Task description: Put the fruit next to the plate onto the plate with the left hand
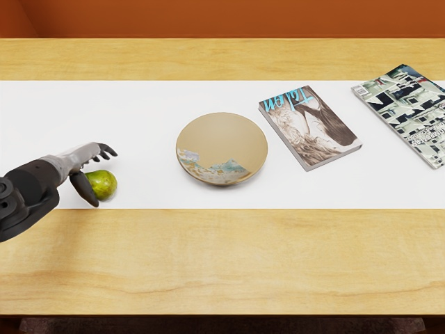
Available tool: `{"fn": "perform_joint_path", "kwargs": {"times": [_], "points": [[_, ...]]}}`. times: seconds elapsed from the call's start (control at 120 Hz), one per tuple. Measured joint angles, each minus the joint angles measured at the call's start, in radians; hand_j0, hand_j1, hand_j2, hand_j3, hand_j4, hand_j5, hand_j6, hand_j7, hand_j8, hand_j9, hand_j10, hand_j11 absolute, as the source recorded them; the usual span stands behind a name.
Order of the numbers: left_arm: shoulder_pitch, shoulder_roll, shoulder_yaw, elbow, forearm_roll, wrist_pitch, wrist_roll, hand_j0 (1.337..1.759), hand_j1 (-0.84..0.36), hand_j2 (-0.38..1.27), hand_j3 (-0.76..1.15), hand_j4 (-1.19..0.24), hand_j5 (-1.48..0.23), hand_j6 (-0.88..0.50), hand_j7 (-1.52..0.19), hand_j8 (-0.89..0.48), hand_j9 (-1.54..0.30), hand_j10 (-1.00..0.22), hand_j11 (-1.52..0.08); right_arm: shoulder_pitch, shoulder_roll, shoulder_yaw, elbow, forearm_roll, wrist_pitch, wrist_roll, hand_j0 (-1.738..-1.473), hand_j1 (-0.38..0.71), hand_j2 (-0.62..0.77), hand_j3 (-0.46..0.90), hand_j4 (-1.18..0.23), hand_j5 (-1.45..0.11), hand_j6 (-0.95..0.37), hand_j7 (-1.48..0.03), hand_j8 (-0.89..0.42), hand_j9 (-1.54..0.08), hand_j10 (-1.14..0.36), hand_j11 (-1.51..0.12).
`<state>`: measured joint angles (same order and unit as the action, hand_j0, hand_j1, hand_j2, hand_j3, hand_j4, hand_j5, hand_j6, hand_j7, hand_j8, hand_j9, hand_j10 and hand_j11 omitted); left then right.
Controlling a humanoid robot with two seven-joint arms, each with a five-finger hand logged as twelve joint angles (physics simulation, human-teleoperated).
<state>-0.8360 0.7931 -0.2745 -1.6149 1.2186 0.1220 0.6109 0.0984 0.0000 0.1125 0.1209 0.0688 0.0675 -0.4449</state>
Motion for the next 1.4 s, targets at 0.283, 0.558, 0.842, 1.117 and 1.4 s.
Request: {"fn": "perform_joint_path", "kwargs": {"times": [0.283, 0.558, 0.842, 1.117, 1.4], "points": [[0.002, -0.008, 0.0, 0.007, 0.0, 0.0, 0.0, 1.658, -0.13, 0.17, 0.0, -0.35, -0.46, -0.35, -0.46, -0.35, -0.46, -0.35, -0.46, 0.004, 0.0, 0.0, -0.001, 0.0, 0.0, 0.0, -1.658, -0.35, 0.0, 0.0, 0.0, 0.0, 0.0, 0.0, 0.0, 0.0, 0.0, 0.0], [0.002, -0.011, 0.0, 0.009, -0.001, -0.001, 0.0, 1.657, -0.13, 0.14, 0.0, -0.4, -0.53, -0.4, -0.52, -0.4, -0.52, -0.4, -0.52, 0.006, 0.0, -0.001, -0.001, 0.0, 0.0, 0.0, -1.658, -0.35, 0.0, 0.0, 0.0, 0.0, 0.0, 0.0, 0.0, 0.0, 0.0, 0.0], [0.0, -0.014, 0.0, 0.009, -0.002, -0.004, 0.0, 1.657, -0.18, 0.17, 0.0, -0.46, -0.6, -0.46, -0.6, -0.46, -0.6, -0.46, -0.6, 0.007, 0.0, -0.002, -0.001, 0.0, 0.0, 0.0, -1.658, -0.35, 0.0, 0.0, 0.0, 0.0, 0.0, 0.0, 0.0, 0.0, 0.0, 0.0], [0.0, -0.012, 0.0, 0.009, -0.008, -0.009, 0.0, 1.656, -0.19, 0.17, 0.0, -0.53, -0.68, -0.41, -0.69, -0.48, -0.69, -0.53, -0.69, 0.008, 0.0, -0.002, -0.001, 0.0, 0.0, 0.0, -1.658, -0.35, 0.0, 0.0, 0.0, 0.0, 0.0, 0.0, 0.0, 0.0, 0.0, 0.0], [-0.003, -0.014, -0.001, 0.009, -0.012, -0.022, 0.001, 1.654, -0.26, 0.26, 0.0, -0.48, -0.8, -0.33, -0.79, -0.41, -0.8, -0.6, -0.79, 0.008, 0.0, 0.0, -0.001, 0.0, 0.0, 0.0, -1.658, -0.35, 0.0, 0.0, 0.0, 0.0, 0.0, 0.0, 0.0, 0.0, 0.0, 0.0]]}}
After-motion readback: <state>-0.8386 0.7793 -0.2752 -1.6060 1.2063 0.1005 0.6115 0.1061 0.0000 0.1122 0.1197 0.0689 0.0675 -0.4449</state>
